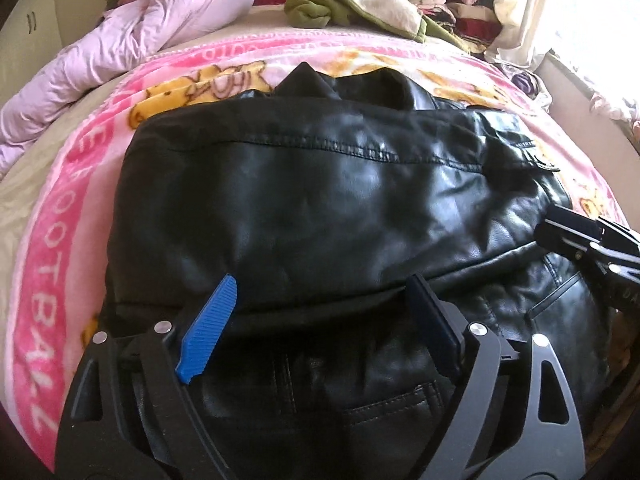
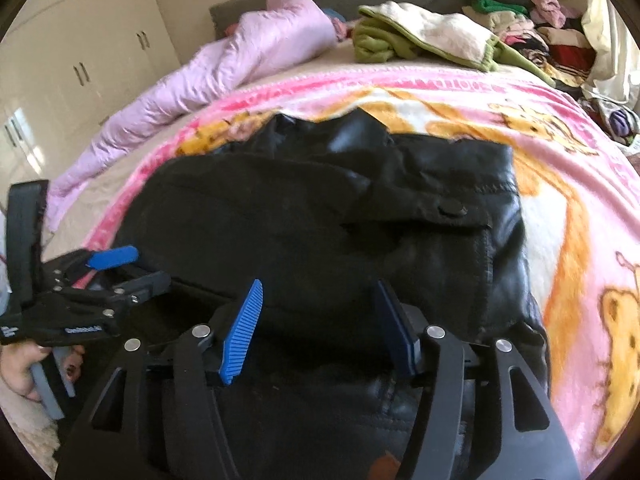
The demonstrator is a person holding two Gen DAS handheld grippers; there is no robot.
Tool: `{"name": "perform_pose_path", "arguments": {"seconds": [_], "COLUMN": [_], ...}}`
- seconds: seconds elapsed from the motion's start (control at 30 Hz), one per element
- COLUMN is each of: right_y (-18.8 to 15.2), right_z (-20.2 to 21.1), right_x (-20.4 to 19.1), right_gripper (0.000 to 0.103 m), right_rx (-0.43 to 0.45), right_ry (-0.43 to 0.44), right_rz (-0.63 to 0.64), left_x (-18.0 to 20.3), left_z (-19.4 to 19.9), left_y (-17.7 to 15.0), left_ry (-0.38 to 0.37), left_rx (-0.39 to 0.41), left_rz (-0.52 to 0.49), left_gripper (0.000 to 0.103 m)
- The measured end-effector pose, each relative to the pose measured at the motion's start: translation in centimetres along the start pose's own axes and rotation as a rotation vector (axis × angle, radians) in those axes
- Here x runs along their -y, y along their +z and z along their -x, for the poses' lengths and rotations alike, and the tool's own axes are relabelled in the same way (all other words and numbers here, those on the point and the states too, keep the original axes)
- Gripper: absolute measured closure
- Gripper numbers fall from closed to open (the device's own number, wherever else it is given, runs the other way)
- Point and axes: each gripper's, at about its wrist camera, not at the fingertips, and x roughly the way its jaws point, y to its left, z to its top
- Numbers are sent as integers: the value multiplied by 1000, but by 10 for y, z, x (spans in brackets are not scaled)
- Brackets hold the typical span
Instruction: Fold large clothes
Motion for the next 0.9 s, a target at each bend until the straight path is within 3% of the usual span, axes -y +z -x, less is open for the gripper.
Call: {"name": "perform_pose_path", "arguments": {"seconds": [0.3,0.5,0.63,0.9], "right_y": [-17,-14,-12,-17], "right_z": [-19,-13,4,29], "right_x": [1,6,8,9], "right_gripper": [48,45,39,15], "right_rx": [-33,-14,40,97], "right_ry": [-61,-24,19,18], "right_rz": [-3,-59,-103,-143], "left_x": [1,-3,-5,-9], "left_z": [-2,4,12,20], "left_y": [-3,-2,0,1], "left_ry": [-19,-58,-81,-117], "left_rx": [0,20,44,63], "left_rz": [6,28,45,82], "left_gripper": [20,18,18,10]}}
